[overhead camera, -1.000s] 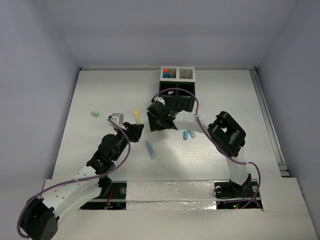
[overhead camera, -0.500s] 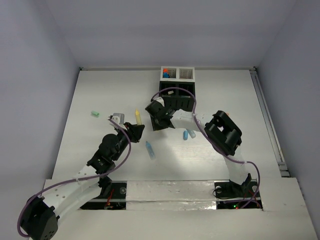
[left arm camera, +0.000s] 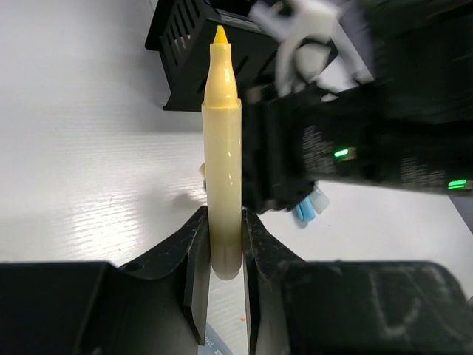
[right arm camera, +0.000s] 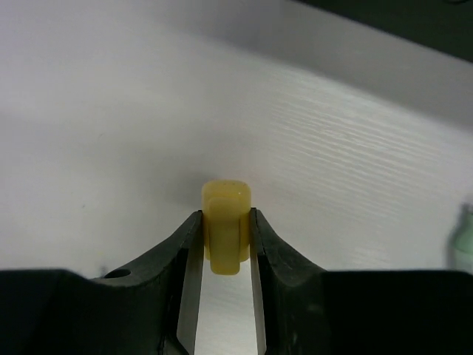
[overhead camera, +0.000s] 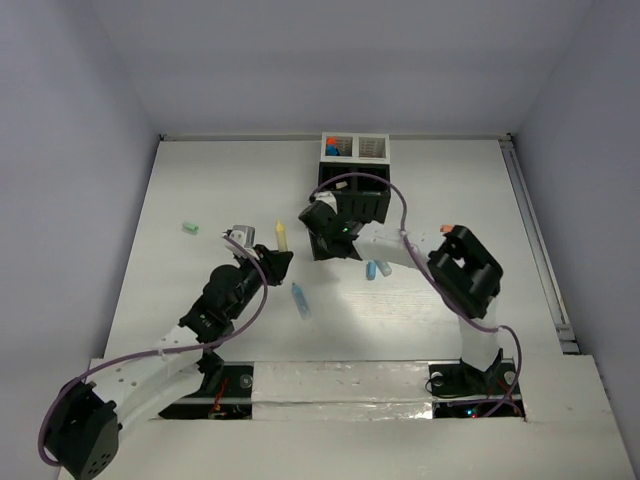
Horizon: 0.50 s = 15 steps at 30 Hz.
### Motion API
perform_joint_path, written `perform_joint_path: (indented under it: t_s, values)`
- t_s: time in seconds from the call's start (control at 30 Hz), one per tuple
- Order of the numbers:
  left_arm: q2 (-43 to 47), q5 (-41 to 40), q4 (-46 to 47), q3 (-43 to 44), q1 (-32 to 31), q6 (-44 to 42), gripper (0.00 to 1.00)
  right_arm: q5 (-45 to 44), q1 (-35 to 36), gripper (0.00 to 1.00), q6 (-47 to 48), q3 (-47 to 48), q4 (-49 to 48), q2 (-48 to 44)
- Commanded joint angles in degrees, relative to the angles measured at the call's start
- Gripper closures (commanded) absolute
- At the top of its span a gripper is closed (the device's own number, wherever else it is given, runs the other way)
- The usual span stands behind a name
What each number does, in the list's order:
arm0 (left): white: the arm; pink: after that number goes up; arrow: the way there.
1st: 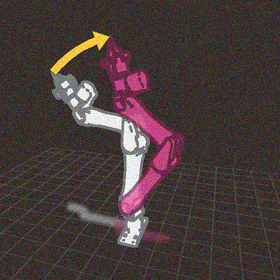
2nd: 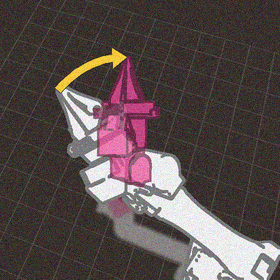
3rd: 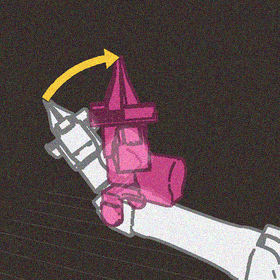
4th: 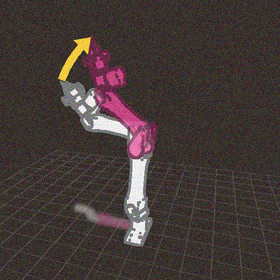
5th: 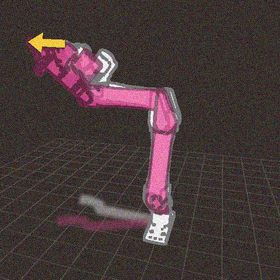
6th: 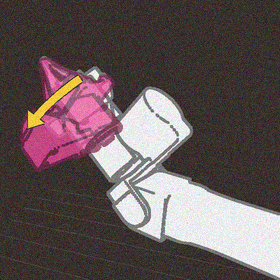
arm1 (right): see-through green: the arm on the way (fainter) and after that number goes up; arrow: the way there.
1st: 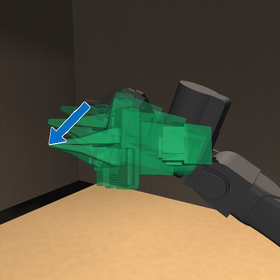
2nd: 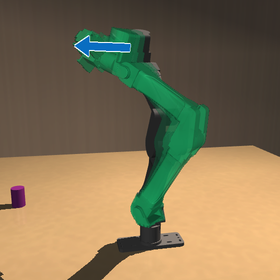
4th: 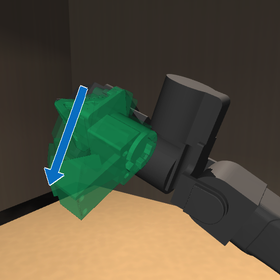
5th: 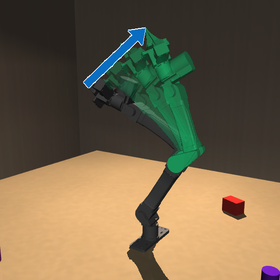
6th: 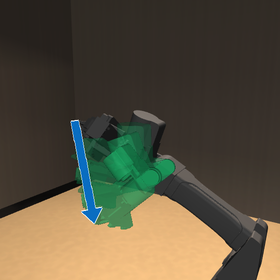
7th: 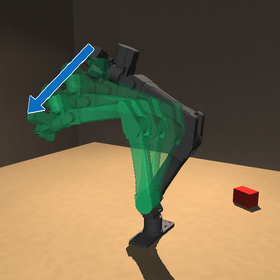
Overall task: Sort the stationery into containers
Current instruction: Close the pen cap on the pen.
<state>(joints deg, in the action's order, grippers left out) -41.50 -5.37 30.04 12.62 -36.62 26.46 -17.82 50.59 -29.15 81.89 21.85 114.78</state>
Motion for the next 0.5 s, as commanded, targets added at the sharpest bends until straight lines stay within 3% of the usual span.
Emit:
perform_joint_path:
  t_s: [0.0, 0.2, 0.33, 0.47]
  values:
    - [-1.4, 2.9, 6.7, -0.8, 0.3, -0.2, 1.00, -5.0, -0.4, 0.83, 0.8, -2.3, -7.4, -12.6]
    - [-3.0, 8.5, 10.1, -1.0, 0.3, -1.1, 1.00, -5.0, -0.9, 0.82, 0.8, -3.0, -17.5, -20.5]
    - [-1.7, 10.7, 11.3, -2.0, 0.3, -0.8, 1.00, -0.8, -0.9, 0.82, -1.9, -7.0, -31.7, -24.2]
    - [-1.0, 11.3, 12.2, -2.3, 0.3, -0.1, 1.00, 5.7, -0.9, 0.82, -4.9, -6.8, -35.2, -24.4]
